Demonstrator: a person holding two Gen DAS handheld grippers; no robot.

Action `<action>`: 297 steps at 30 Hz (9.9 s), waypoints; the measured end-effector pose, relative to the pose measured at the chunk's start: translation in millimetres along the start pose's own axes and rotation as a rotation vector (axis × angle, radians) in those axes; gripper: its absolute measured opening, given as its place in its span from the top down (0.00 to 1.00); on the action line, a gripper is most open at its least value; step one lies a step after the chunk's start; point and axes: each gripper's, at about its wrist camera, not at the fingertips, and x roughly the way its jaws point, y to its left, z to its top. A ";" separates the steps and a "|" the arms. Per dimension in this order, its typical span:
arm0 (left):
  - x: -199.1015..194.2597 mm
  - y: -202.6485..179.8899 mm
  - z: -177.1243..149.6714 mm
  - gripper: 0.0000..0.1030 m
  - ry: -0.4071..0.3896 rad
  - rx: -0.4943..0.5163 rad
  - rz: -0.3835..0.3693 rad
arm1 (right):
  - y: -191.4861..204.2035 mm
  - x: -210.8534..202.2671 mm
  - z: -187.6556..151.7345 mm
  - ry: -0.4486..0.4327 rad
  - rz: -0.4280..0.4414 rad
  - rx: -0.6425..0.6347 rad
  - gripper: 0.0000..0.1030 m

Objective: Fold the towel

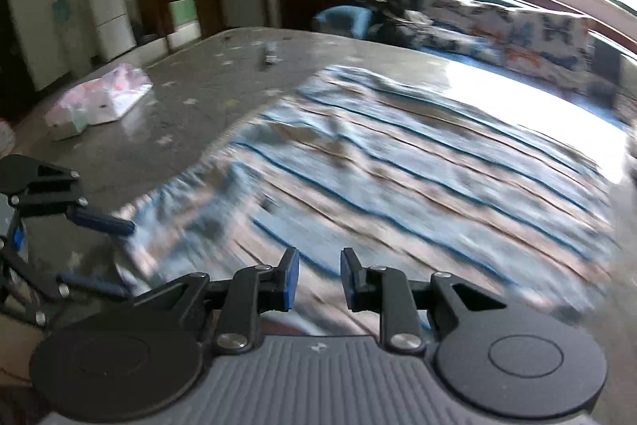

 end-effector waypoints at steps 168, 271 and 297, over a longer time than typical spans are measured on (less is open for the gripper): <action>148.9 103.3 130.3 0.75 0.045 -0.202 0.187 | -37.0 9.4 -3.4 -0.037 0.055 0.057 0.73; 15.9 78.6 2.5 0.65 0.097 -0.453 0.340 | 81.2 67.9 22.2 -0.030 0.170 -0.201 0.66; -11.3 60.7 -9.5 0.41 -0.012 -0.706 0.146 | 61.3 44.2 62.1 -0.063 0.211 -0.027 0.68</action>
